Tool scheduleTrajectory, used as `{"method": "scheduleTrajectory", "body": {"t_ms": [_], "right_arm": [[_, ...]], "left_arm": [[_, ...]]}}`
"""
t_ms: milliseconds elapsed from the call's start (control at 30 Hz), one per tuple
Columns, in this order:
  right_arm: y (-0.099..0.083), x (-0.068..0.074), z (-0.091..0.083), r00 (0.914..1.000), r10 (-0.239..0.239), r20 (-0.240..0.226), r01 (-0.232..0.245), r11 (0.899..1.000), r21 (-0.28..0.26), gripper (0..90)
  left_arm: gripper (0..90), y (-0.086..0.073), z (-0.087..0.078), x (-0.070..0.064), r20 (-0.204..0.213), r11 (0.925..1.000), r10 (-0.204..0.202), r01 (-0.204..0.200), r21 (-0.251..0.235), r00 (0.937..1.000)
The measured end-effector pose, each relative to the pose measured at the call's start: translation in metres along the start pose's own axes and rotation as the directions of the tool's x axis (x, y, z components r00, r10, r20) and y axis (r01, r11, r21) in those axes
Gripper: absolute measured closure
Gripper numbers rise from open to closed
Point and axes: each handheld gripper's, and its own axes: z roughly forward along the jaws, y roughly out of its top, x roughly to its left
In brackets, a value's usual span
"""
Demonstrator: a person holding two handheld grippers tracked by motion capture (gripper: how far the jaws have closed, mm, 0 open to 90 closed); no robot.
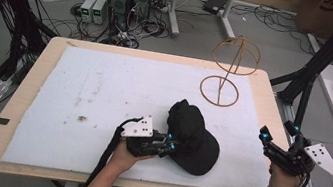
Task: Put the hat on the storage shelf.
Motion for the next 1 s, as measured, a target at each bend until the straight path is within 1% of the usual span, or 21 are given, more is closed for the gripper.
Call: {"method": "scheduleTrajectory", "body": {"t_ms": [100,167,233,500,633,733,1000], "right_arm": [[0.000,0.000,0.000,1.0000,0.002,0.001,-0.002,1.000,0.000,12.4],[0.000,0.000,0.000,1.0000,0.005,0.000,-0.005,1.000,0.002,12.4],[0.000,0.000,0.000,1.0000,0.000,0.001,0.000,1.000,0.000,12.4],[0.000,0.000,0.000,1.0000,0.000,0.001,0.000,1.000,-0.001,12.4],[0.000,0.000,0.000,1.0000,0.001,0.001,-0.001,1.000,0.000,12.4],[0.000,0.000,0.000,1.0000,0.002,0.001,-0.002,1.000,-0.001,12.4],[0.000,0.000,-0.001,1.0000,0.003,0.001,-0.003,1.000,0.000,12.4]], "left_arm": [[86.4,0.005,-0.002,0.000,-0.006,0.9998,-0.004,0.004,-0.018,1.0000],[86.5,0.008,-0.004,0.001,-0.010,0.9999,0.004,-0.004,-0.016,0.9999],[86.6,0.012,-0.006,0.002,-0.013,0.9997,0.002,-0.003,-0.023,0.9999],[86.8,0.031,-0.013,0.001,-0.026,0.9978,0.017,-0.018,-0.064,0.9995],[86.8,0.043,-0.017,0.001,-0.031,0.9951,0.022,-0.025,-0.095,0.9993],[86.9,0.052,-0.019,0.001,-0.035,0.9926,0.034,-0.038,-0.115,0.9988],[86.9,0.072,-0.021,0.003,-0.054,0.9870,0.047,-0.055,-0.151,0.9974]]}}
